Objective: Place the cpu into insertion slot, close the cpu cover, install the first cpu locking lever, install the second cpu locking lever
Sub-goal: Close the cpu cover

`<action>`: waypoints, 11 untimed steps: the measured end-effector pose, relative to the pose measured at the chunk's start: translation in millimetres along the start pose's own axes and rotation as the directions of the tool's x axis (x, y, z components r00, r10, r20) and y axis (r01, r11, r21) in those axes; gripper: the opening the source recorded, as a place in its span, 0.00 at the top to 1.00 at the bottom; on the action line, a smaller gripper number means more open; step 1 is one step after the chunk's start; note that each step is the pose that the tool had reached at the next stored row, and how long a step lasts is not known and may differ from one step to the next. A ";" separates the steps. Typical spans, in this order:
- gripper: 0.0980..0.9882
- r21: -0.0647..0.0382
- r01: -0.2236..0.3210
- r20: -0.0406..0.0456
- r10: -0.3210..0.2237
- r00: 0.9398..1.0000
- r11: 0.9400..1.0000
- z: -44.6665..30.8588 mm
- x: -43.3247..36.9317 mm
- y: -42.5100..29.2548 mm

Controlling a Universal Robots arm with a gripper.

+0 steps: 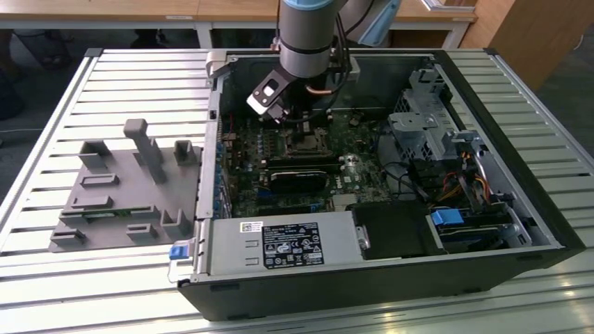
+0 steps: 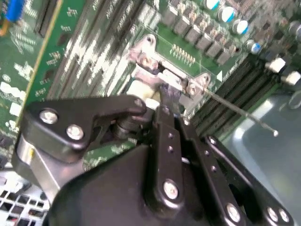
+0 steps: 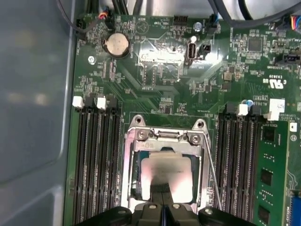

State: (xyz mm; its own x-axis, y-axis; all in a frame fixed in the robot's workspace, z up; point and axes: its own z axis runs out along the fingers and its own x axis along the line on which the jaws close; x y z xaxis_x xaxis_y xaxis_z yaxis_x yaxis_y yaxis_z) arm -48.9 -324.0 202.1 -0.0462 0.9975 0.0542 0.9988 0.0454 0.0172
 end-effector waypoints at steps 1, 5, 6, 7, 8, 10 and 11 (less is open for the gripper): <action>0.99 -0.001 0.000 0.001 0.000 1.000 1.000 -1.3 -0.1 -0.4; 0.99 -0.020 0.003 0.003 -0.003 1.000 1.000 -2.0 0.0 -5.5; 0.99 -0.022 0.003 0.002 -0.003 1.000 1.000 -1.8 0.1 -6.1; 0.99 -0.022 0.003 0.003 -0.003 1.000 1.000 -1.4 0.1 -6.3; 0.99 -0.022 0.004 0.004 -0.004 1.000 1.000 -0.9 0.1 -6.3; 0.99 -0.022 0.004 0.007 -0.004 1.000 1.000 0.6 -0.1 -6.4; 0.99 -0.022 0.004 0.009 -0.004 1.000 1.000 1.3 -0.1 -6.5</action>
State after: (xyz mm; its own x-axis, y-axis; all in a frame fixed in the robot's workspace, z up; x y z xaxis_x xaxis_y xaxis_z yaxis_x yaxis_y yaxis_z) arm -55.3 -324.3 200.7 -0.0497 0.9977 0.0451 0.9981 0.0479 0.0392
